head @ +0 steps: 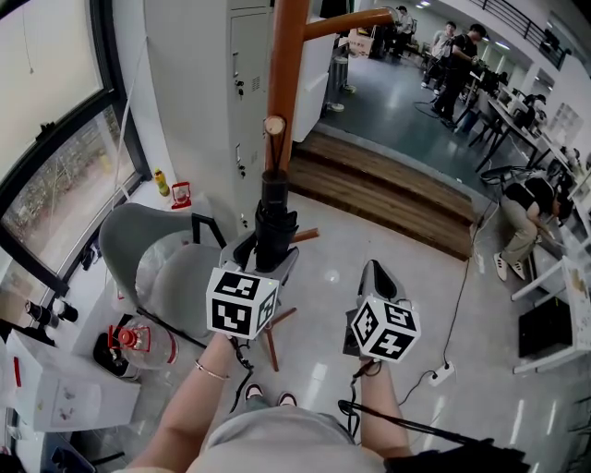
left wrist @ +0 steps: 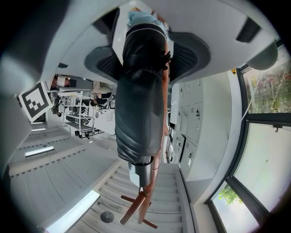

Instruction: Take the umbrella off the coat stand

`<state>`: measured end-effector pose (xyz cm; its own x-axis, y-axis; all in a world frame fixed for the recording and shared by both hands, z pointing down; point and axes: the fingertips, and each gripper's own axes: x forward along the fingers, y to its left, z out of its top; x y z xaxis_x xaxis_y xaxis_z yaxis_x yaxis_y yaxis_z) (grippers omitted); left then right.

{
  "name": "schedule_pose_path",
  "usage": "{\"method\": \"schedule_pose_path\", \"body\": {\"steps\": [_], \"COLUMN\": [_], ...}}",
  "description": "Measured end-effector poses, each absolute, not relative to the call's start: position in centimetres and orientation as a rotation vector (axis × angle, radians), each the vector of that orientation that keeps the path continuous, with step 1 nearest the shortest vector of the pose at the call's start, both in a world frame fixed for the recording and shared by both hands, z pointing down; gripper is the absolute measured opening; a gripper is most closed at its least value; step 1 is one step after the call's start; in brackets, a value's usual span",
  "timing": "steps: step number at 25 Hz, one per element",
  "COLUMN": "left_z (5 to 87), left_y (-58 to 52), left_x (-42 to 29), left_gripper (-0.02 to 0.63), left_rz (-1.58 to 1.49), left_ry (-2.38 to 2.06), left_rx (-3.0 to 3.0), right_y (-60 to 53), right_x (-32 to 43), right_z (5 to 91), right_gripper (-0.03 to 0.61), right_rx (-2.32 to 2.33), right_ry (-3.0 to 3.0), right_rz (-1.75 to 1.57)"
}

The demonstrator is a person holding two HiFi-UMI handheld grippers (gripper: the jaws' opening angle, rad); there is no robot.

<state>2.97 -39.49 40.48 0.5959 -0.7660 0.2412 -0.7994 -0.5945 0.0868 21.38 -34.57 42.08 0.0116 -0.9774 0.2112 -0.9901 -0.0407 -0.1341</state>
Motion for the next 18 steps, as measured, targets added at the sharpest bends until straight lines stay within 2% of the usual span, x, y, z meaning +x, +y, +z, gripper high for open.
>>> {"method": "schedule_pose_path", "body": {"steps": [15, 18], "left_z": [40.36, 40.31], "left_y": [-39.75, -39.62], "left_x": [2.71, 2.73], "left_gripper": [0.298, 0.271], "left_rz": [0.281, 0.286], "left_ry": [-1.374, -1.394], "left_rx": [2.594, 2.592], "right_y": [-34.48, -34.42], "right_x": [22.11, 22.26], "right_z": [42.95, 42.93], "right_gripper": [0.005, 0.005], "right_rx": [2.222, 2.227], "right_ry": [-2.121, -2.122], "right_rz": [0.415, 0.418]}}
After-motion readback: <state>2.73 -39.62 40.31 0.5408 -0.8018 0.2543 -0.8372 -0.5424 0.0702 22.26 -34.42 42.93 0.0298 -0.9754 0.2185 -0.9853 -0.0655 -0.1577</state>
